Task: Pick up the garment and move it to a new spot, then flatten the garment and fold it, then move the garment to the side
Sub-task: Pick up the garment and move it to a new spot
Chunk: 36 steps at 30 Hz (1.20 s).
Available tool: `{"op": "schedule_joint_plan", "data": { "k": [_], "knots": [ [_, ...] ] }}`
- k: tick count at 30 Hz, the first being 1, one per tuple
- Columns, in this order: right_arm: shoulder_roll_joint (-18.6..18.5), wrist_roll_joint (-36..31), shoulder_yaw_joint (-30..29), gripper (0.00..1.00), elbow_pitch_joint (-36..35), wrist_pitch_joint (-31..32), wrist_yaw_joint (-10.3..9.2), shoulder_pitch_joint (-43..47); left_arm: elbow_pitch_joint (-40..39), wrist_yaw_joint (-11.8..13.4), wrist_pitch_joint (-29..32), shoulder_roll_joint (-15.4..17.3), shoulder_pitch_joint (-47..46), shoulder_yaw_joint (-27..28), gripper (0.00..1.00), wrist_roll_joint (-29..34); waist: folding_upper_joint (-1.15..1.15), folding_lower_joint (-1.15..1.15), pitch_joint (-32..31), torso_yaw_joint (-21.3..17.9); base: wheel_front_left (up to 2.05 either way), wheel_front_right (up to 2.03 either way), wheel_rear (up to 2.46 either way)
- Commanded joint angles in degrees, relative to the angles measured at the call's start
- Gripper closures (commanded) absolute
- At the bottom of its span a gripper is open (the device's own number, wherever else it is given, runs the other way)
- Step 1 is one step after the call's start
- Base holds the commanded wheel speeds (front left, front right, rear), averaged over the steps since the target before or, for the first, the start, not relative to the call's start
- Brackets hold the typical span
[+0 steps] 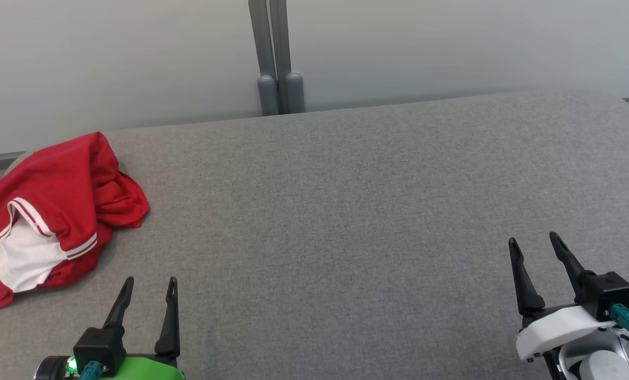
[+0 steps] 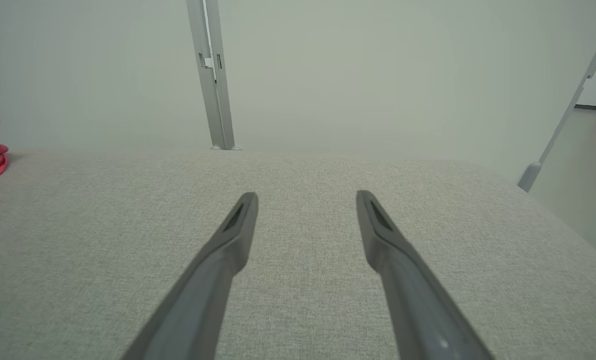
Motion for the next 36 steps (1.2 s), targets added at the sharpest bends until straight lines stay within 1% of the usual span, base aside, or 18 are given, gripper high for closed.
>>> {"op": "schedule_joint_plan", "data": {
  "k": [1,4,9,12,16,20,22,25,29,31,33,35,36],
  "knots": [
    [0.3,0.4,-0.4,0.00,0.1,-0.3,0.02,0.7,0.3,-0.2,-0.2,0.5,-0.4,-0.2,0.00,-0.3,0.00,0.00,-0.1,0.9,0.00,0.00,0.00],
    [0.7,0.5,0.2,0.00,0.0,-0.2,0.02,1.3,0.4,-0.2,-0.2,0.5,-0.5,-0.2,0.00,-0.3,0.00,0.00,-0.2,2.7,0.00,0.00,0.00],
    [1.2,0.7,1.4,0.00,-0.1,-0.2,0.01,1.9,0.6,-0.1,-0.2,0.4,-0.3,-0.1,0.00,-0.4,0.00,0.00,-0.2,8.6,0.00,0.00,0.00],
    [1.6,1.2,2.3,0.00,0.2,-0.2,0.02,1.6,0.5,-0.1,-0.2,0.3,-0.2,0.1,0.00,-0.5,0.00,0.00,0.0,13.1,0.00,0.00,0.00],
    [1.7,1.4,4.1,0.00,0.6,-0.2,0.01,0.3,0.2,-0.1,-0.2,0.1,0.2,0.8,0.00,-0.8,0.00,0.00,0.2,17.7,0.00,0.00,0.00],
    [2.0,1.7,4.8,0.00,0.8,-0.2,0.01,-0.3,-0.4,-0.1,-0.1,0.0,-0.7,0.7,0.00,-1.1,0.00,0.00,0.8,20.6,0.00,0.00,0.00],
    [1.9,1.7,5.3,0.00,0.9,-0.2,0.01,-0.6,-0.6,-0.1,-0.1,-0.2,-1.6,0.5,0.00,-1.3,0.00,0.00,1.3,21.3,0.00,0.00,0.00],
    [1.5,1.7,6.0,0.00,0.9,-0.2,0.01,-1.3,-1.1,-0.1,-0.1,-0.2,-3.0,0.3,0.00,-1.6,0.00,0.00,2.4,21.3,0.00,0.00,0.00],
    [0.1,1.6,7.0,0.00,-0.2,-0.2,0.01,-3.5,-1.2,-0.1,-0.1,-0.5,-6.3,0.4,0.00,-2.5,0.00,0.00,5.8,19.8,0.00,0.00,0.00],
    [-0.8,1.5,7.6,0.00,-1.3,-0.2,0.01,-5.1,-0.3,-0.1,-0.1,-0.6,-9.1,-0.2,0.00,-3.6,0.00,0.00,8.5,18.7,0.00,0.00,0.00],
    [-2.0,1.6,8.1,0.00,-2.6,-0.2,0.01,-6.9,2.7,-0.1,-0.1,-0.7,-13.0,-0.8,0.00,-5.2,0.00,0.00,11.7,17.5,0.00,0.00,0.00],
    [-3.3,1.8,8.6,0.00,-4.0,-0.2,0.01,-8.8,7.6,-0.1,0.3,-0.3,-18.5,-1.8,0.00,-7.0,0.00,0.00,15.0,16.3,0.00,0.00,0.00],
    [-4.0,2.0,8.9,0.00,-4.7,-0.2,0.01,-9.8,10.6,-0.1,1.9,0.0,-22.0,-1.9,0.00,-8.2,0.00,0.00,16.9,15.6,0.00,0.00,0.00]
  ]
}}
